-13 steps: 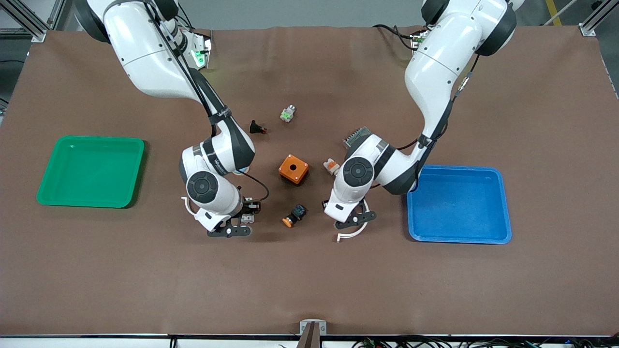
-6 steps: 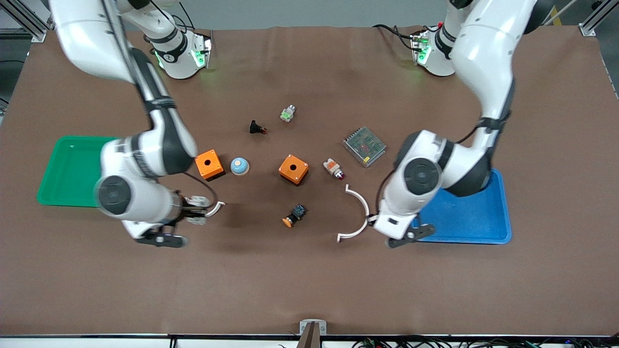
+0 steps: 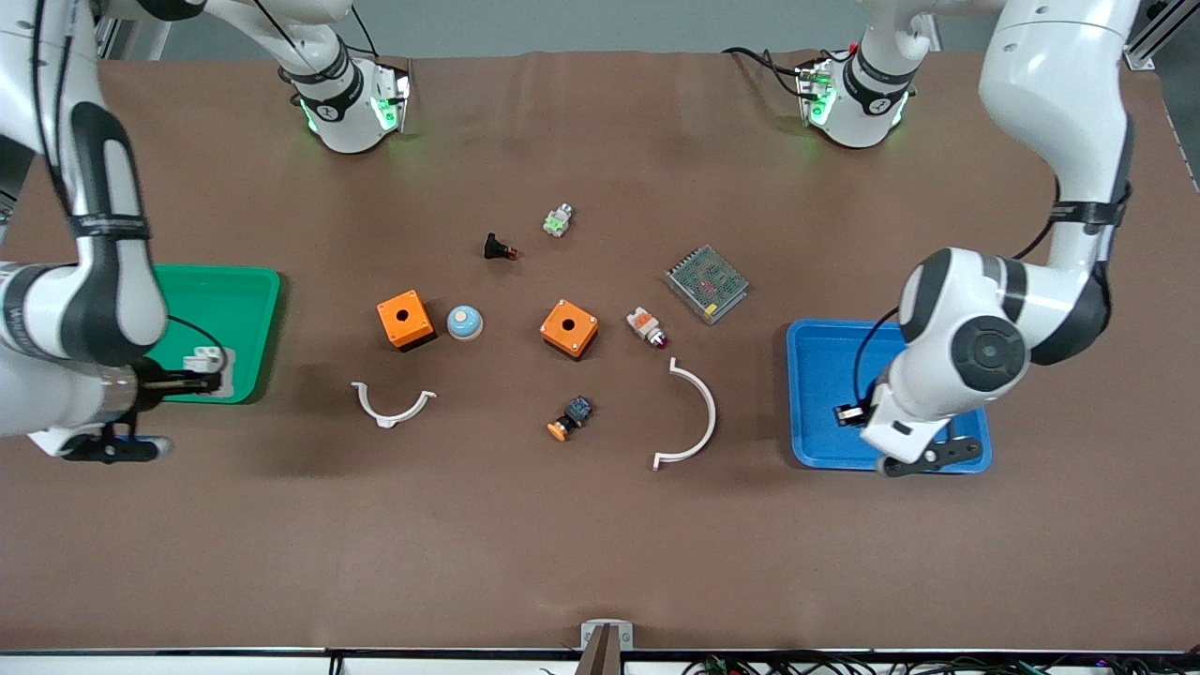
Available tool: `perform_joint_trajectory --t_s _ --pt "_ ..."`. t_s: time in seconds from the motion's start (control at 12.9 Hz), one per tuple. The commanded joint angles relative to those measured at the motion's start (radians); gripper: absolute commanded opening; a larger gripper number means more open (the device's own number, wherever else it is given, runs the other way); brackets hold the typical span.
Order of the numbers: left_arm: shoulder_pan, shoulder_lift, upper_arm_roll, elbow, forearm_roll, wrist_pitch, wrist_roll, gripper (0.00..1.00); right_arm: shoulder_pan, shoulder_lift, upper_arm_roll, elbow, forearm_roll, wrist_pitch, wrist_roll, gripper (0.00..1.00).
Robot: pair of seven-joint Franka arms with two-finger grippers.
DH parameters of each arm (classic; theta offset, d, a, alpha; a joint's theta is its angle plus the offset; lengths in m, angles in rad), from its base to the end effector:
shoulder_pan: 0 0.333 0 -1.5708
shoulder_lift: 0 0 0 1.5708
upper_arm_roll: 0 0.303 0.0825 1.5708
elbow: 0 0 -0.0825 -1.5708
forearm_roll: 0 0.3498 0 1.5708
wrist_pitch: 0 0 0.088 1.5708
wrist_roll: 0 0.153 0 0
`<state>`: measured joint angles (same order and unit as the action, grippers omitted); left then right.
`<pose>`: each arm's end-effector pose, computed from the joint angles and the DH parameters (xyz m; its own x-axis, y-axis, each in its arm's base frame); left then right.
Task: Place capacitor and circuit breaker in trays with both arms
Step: 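Carry the capacitor to the blue tray while the right gripper carries the breaker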
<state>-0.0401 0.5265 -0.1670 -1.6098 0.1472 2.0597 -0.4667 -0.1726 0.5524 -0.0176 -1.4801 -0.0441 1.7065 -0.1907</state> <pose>0.6309 -0.1084 0.2802 0.9778 0.2051 -0.0428 0.2020 -0.9770 -0.0678 0.6016 -0.1208 0.2928 0.9460 0.0161 -0.3238 0.0126 -0.9998 -0.0129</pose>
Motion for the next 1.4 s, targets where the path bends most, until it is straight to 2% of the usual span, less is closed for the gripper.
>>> perform_joint_trajectory --t_s 0.0,0.31,0.62,0.78,0.85,0.93,1.01,1.09,1.24,1.32 --pt "0.092 -0.059 -0.017 -0.125 0.02 0.057 0.089 0.0 -0.083 -0.048 0.025 -0.136 -0.042 0.097 -0.122 0.24" --pt "0.178 -0.059 -0.016 -0.267 0.02 0.241 0.155 0.01 -0.168 -0.058 0.025 -0.264 -0.062 0.223 -0.239 0.24" --pt "0.224 -0.022 -0.017 -0.361 0.02 0.404 0.177 0.01 -0.225 -0.06 0.027 -0.44 -0.063 0.482 -0.242 0.24" --pt "0.243 -0.016 -0.019 -0.383 0.02 0.427 0.178 0.05 -0.232 -0.072 0.027 -0.463 -0.063 0.479 -0.242 0.24" --pt "0.243 -0.013 -0.019 -0.386 0.02 0.427 0.18 0.09 -0.229 -0.09 0.027 -0.459 -0.063 0.455 -0.24 0.33" --pt "0.243 -0.002 -0.019 -0.383 0.02 0.427 0.178 0.2 -0.229 -0.107 0.03 -0.439 -0.059 0.409 -0.228 0.99" --pt "0.238 0.001 -0.019 -0.377 0.02 0.427 0.178 0.54 -0.219 -0.139 0.037 -0.398 -0.054 0.348 -0.227 1.0" --pt "0.23 -0.009 -0.019 -0.374 0.02 0.422 0.18 1.0 -0.191 -0.159 0.044 -0.323 -0.051 0.265 -0.205 1.0" --pt "0.233 -0.075 -0.022 -0.372 0.02 0.413 0.177 1.0 -0.145 -0.158 0.045 -0.123 -0.03 0.085 -0.185 1.0" --pt "0.238 -0.126 -0.022 -0.374 0.02 0.405 0.178 1.0 -0.124 -0.158 0.045 -0.045 0.004 0.04 -0.185 1.0"
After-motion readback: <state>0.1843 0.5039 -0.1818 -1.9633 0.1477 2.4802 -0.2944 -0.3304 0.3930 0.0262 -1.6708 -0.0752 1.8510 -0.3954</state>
